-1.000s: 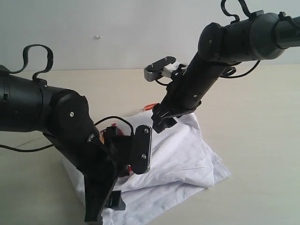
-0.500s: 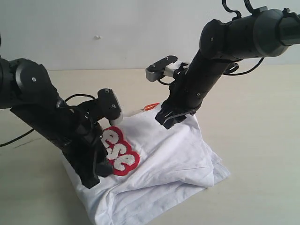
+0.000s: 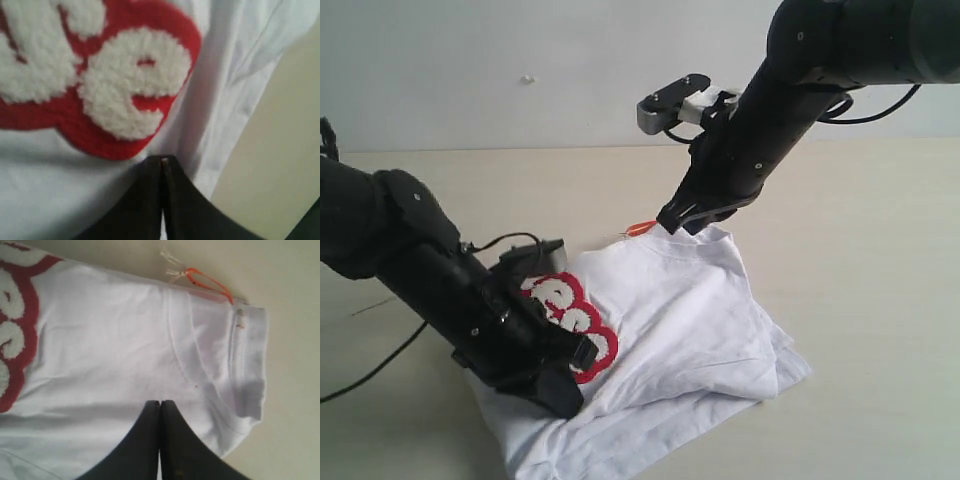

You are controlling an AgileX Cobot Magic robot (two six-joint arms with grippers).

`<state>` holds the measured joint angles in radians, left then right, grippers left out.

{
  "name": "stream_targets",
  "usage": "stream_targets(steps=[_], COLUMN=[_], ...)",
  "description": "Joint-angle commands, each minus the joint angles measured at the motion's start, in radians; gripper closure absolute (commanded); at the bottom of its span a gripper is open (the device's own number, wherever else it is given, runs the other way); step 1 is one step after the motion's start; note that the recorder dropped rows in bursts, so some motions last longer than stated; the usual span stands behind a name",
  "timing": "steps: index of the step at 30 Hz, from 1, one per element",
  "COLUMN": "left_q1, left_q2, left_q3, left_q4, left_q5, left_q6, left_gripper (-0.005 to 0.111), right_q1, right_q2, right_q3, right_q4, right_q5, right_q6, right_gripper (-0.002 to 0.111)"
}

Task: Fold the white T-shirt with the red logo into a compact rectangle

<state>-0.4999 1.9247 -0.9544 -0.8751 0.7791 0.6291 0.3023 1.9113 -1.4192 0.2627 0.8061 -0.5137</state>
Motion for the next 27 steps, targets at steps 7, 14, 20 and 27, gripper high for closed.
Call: stream_targets(steps=[7, 14, 20, 27], left_q1=[0.024, 0.122, 0.134, 0.08], left_q2=[0.065, 0.065, 0.065, 0.065], left_q3=[0.015, -0.067, -0.127, -0.141], left_q4=[0.39, 0.837, 0.794, 0.67], left_q5=[-0.164, -0.216, -0.325, -0.268], left_q6=[-0.188, -0.388, -0.398, -0.326], left_gripper=[0.104, 0.104, 0.104, 0.104], right_q1=[0.0, 0.0, 0.0, 0.0], right_q2=[-0.027, -0.027, -0.027, -0.027], right_q3=[-0.004, -0.004, -0.004, -0.004], right_q4=[-0.02, -0.023, -0.031, -0.031], right_q5=[-0.016, -0.027, -0.035, -0.048], right_q6=[0.029, 0.037, 0.048, 0.065], right_gripper=[0.108, 0.108, 0.108, 0.108])
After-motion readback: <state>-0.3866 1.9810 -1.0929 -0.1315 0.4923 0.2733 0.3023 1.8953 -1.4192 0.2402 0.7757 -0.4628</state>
